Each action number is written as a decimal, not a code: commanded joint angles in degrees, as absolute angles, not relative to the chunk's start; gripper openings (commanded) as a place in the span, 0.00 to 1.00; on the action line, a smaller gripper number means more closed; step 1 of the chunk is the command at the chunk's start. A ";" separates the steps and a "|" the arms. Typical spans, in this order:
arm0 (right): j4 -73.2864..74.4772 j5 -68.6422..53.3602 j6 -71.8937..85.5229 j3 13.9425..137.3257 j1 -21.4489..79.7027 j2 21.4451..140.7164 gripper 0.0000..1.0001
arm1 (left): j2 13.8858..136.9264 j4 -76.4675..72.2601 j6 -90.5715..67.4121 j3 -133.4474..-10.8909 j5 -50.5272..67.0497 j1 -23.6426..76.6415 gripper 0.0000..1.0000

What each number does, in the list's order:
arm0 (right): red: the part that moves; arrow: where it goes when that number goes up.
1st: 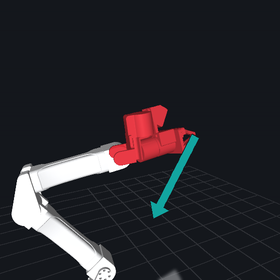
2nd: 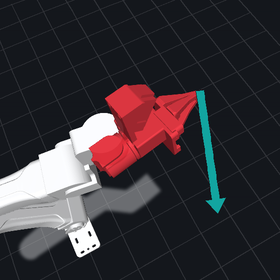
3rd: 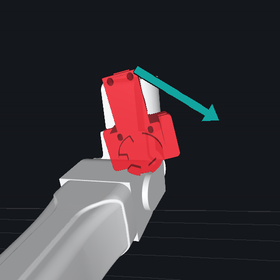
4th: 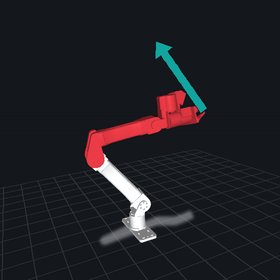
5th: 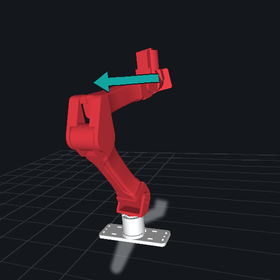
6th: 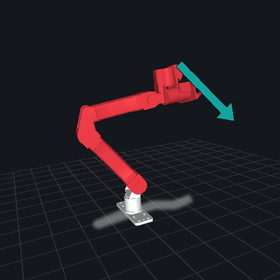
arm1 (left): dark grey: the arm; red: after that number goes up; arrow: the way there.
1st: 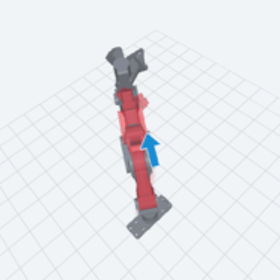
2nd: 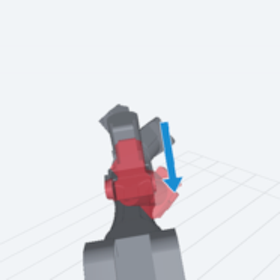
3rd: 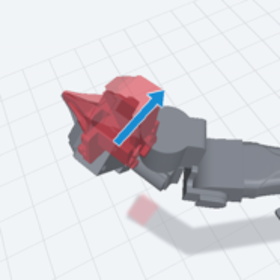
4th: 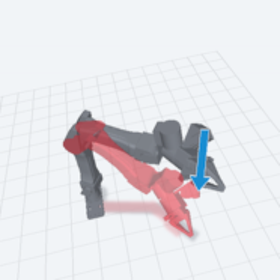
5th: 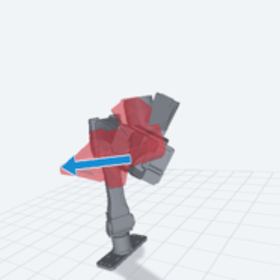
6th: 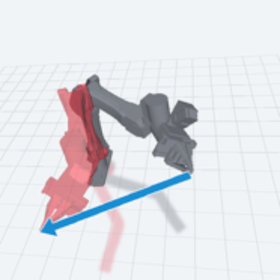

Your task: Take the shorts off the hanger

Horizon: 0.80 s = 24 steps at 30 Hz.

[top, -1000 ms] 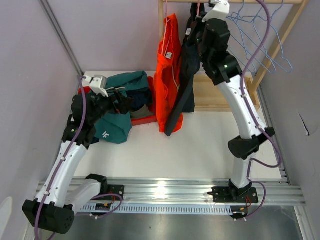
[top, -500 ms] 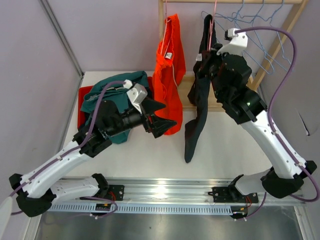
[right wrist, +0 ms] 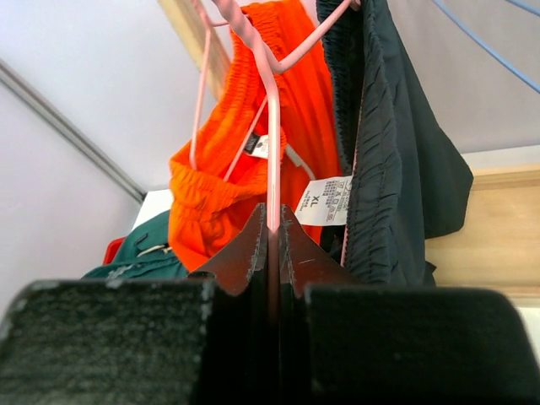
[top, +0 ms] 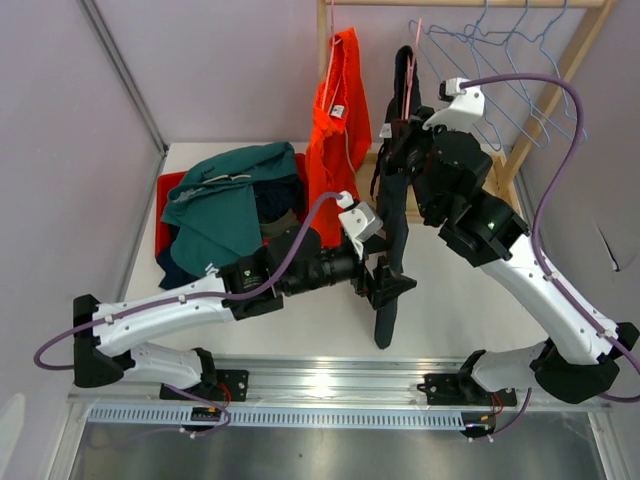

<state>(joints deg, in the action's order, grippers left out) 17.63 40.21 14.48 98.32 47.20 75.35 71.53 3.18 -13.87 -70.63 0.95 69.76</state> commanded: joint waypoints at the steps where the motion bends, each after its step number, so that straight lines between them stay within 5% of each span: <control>1: 11.69 43.50 15.56 99.32 49.39 72.95 0.00 | 72.59 -2.63 -12.40 -72.16 -5.62 69.96 0.99; 4: 11.87 44.30 16.43 98.27 50.88 71.11 0.00 | 74.79 -3.34 -11.17 -73.38 -9.75 69.87 0.99; 7: 11.60 45.43 17.05 96.59 52.03 69.17 0.00 | 77.34 -4.13 -9.94 -75.14 -13.00 69.87 0.88; 12: 11.86 46.05 16.79 97.03 53.61 68.12 0.00 | 79.98 -4.04 -10.37 -75.77 -17.13 69.96 0.03; 24: 14.15 44.66 8.80 111.87 49.66 75.05 0.00 | 67.25 -8.17 -16.42 -56.00 -28.03 84.80 0.00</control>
<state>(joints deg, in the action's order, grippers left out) 20.21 45.17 11.79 104.09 51.70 74.61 71.11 -8.62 -12.60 -61.12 -22.65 79.83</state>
